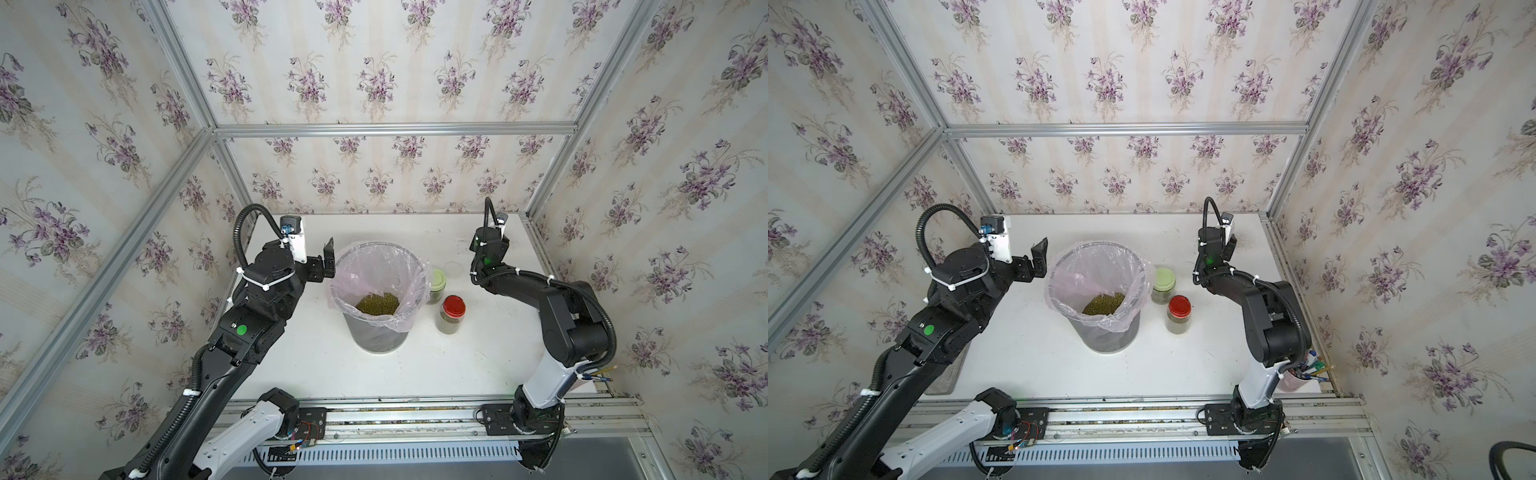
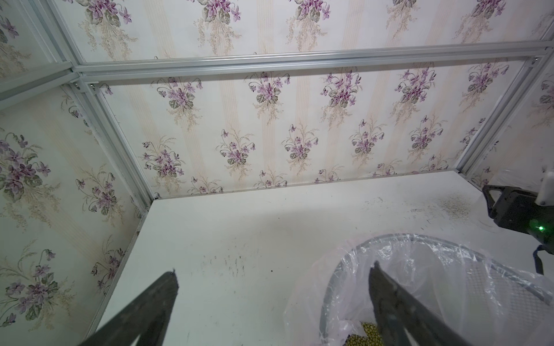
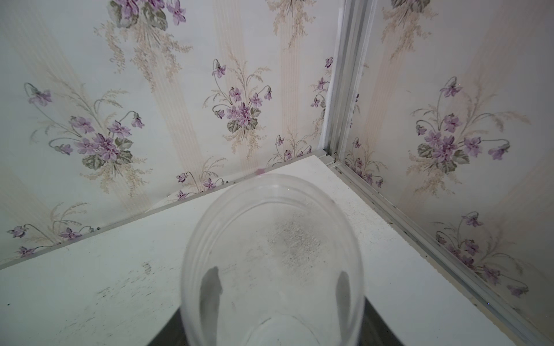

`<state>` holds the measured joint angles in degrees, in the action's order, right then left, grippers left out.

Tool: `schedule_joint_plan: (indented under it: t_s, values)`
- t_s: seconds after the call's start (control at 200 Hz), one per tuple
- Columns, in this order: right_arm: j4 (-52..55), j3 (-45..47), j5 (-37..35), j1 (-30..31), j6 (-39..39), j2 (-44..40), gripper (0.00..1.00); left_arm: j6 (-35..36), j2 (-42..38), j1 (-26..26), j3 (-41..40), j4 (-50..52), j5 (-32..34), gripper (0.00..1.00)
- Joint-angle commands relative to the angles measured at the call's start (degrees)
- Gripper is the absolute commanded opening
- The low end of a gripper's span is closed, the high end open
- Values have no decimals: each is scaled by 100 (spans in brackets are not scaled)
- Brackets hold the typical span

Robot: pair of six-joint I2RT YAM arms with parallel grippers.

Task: Empty moldy mung beans from jars
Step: Place the jar at the center of the board.

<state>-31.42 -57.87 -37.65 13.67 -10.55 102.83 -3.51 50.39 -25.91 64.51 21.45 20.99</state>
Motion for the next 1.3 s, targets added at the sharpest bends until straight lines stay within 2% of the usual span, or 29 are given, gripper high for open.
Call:
schedule_joint_plan:
  t_s: [0.0,0.11,0.235,0.355,0.435,0.545,0.734,0.939,1.064,1.179,1.294]
  values:
    - [-162,-323,420,-213,-202,363,41,-108,19,3,-9,-229,-124,100]
    - [-147,-693,709,-340,-147,740,40,-190,10,-2,-19,-229,-95,100]
    - [-45,-944,572,-378,-126,1017,40,-238,-33,4,-83,-282,-129,100]
    - [150,-861,517,-456,-246,918,40,-221,-10,-1,-82,-277,-69,100]
    - [825,-991,619,-510,-513,808,40,-242,-7,-2,-74,-278,-104,100]
    - [1316,-707,867,-512,-792,488,40,-254,-11,0,-50,-275,-139,100]
    - [1294,-342,760,-510,-783,256,40,-282,-48,15,-66,-280,-140,100]
    - [2200,-684,981,-512,-929,87,38,-247,-115,14,-98,-282,-36,100]
    - [1806,-240,965,-509,-728,-136,39,-256,-119,11,-97,-282,23,100]
    - [2107,-359,1241,-484,-812,5,39,-294,-101,8,-103,-282,-34,100]
    - [1288,275,1426,-373,-813,-265,39,-293,-130,8,-121,-289,46,100]
